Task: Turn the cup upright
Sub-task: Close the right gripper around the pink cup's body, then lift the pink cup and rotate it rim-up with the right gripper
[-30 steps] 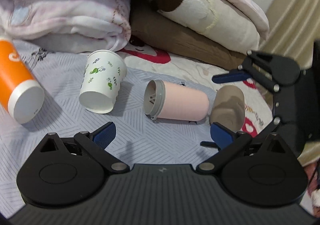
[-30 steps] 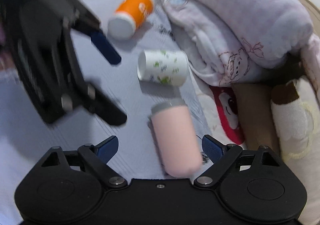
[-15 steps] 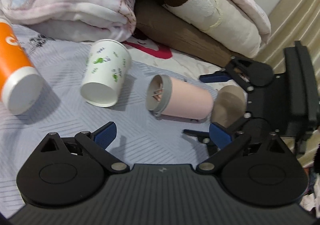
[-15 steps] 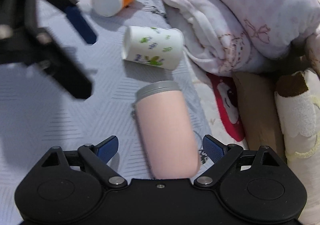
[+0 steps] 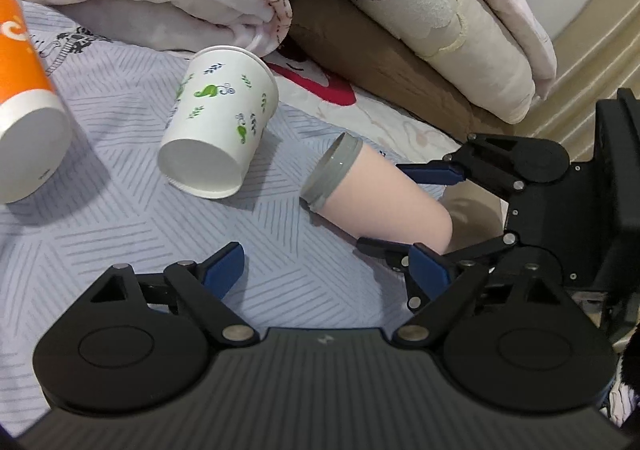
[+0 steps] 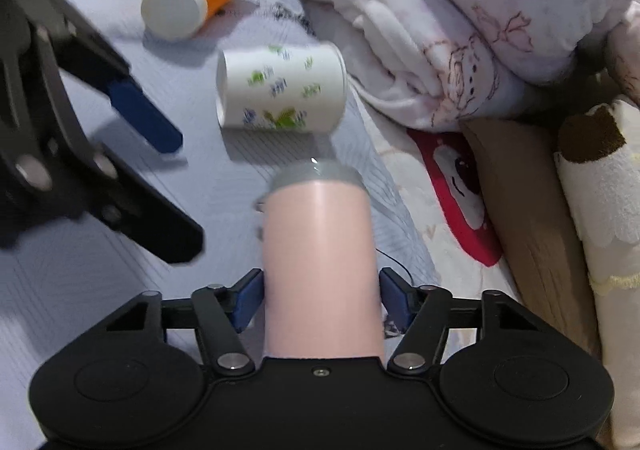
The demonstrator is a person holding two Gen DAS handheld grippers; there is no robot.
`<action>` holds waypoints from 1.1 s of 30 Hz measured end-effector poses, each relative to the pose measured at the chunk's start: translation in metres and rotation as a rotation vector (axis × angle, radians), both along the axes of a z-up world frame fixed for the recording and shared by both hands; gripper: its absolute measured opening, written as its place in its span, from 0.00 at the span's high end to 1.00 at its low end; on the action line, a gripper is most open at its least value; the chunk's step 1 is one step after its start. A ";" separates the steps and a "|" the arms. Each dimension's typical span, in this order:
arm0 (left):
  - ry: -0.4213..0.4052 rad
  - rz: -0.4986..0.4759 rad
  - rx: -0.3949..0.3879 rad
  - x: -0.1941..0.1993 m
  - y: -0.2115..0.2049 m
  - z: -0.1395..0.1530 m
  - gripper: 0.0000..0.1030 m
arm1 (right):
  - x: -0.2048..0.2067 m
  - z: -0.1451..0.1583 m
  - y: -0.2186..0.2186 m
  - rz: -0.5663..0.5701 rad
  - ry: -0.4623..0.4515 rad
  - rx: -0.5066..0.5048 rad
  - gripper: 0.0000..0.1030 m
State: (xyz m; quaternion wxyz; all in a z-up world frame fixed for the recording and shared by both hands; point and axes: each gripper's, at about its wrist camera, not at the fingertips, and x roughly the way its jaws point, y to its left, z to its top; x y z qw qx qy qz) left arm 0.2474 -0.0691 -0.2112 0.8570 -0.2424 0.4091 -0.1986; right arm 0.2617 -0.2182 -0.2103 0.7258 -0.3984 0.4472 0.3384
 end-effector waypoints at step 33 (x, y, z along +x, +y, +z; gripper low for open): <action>0.188 -0.098 -0.160 -0.067 0.055 0.020 0.13 | -0.102 0.022 -0.008 -0.865 0.288 0.533 0.35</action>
